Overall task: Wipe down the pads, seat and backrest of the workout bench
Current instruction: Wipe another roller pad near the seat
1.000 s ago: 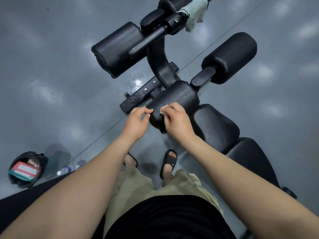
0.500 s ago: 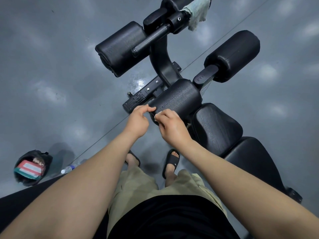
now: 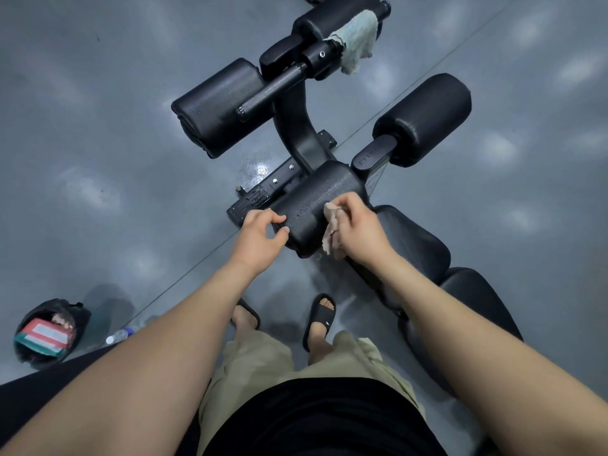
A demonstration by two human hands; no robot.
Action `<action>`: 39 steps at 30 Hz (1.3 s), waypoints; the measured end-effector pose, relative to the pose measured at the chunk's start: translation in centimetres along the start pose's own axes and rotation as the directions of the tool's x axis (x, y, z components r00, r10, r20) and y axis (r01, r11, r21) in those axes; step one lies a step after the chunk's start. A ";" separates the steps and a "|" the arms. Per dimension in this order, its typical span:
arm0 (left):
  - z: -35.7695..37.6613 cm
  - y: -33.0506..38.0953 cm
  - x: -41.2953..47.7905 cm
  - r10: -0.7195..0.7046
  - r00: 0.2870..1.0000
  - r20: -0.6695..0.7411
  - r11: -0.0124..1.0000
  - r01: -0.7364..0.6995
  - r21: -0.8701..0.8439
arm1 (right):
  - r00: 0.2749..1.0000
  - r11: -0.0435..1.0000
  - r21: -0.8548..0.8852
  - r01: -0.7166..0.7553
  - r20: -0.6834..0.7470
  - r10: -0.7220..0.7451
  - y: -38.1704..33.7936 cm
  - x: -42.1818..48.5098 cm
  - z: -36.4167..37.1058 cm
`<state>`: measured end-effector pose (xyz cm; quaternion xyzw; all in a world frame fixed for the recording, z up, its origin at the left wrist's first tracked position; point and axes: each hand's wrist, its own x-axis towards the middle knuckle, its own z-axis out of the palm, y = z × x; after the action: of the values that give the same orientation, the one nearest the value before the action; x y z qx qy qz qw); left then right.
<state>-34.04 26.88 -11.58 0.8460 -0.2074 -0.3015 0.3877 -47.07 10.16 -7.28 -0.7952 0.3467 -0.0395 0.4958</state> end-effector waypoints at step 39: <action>-1.1 -0.4 0.7 0.106 0.993 -0.050 0.987 -0.099 0.126 | 0.911 0.860 -0.420 0.291 -0.154 -0.383 2.9 5.7 0.3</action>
<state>-32.73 27.30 -11.54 0.8648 -0.2580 -0.2435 0.3553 -44.14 6.23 -11.41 -0.9157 0.2576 -0.1493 0.2698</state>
